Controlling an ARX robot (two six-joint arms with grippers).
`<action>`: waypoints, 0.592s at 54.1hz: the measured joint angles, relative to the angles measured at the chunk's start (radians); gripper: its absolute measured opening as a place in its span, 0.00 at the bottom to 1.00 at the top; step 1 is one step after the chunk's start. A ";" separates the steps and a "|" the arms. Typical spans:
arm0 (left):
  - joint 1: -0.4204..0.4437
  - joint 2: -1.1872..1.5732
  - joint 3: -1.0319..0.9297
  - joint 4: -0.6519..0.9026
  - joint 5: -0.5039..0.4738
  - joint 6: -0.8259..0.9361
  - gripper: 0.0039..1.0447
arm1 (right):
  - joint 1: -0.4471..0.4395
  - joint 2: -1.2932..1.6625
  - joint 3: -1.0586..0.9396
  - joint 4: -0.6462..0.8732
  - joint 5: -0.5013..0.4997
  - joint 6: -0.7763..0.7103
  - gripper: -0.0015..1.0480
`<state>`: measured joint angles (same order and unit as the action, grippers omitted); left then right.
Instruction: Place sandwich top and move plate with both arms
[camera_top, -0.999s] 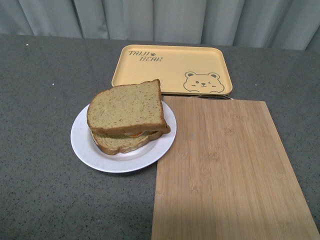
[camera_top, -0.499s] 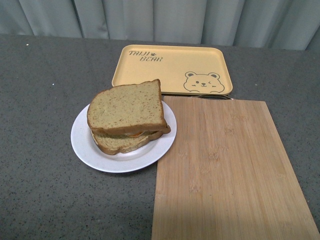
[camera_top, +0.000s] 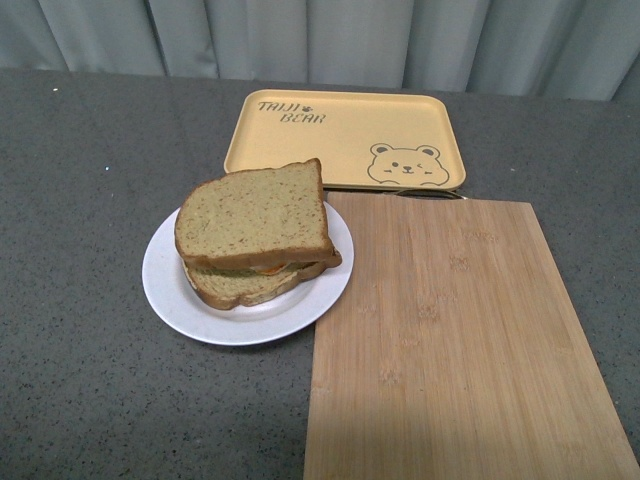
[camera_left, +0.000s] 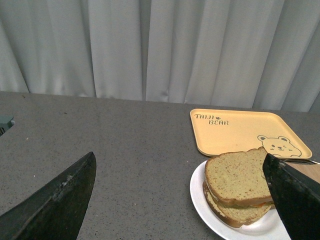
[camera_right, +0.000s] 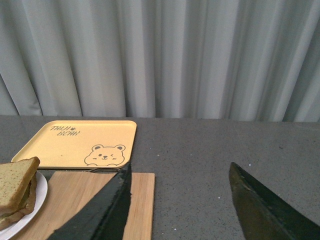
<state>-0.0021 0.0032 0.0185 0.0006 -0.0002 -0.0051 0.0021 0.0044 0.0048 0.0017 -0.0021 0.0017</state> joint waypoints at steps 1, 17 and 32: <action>0.000 0.000 0.000 0.000 0.000 0.000 0.94 | 0.000 0.000 0.000 0.000 0.000 0.000 0.58; 0.043 0.533 0.100 -0.009 0.169 -0.346 0.94 | 0.000 0.000 0.000 0.000 0.000 0.000 0.90; -0.004 1.228 0.241 0.412 0.214 -0.600 0.94 | 0.000 0.000 0.000 0.000 0.000 0.000 0.91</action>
<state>-0.0059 1.2312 0.2596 0.4122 0.2142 -0.6056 0.0021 0.0044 0.0048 0.0017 -0.0017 0.0021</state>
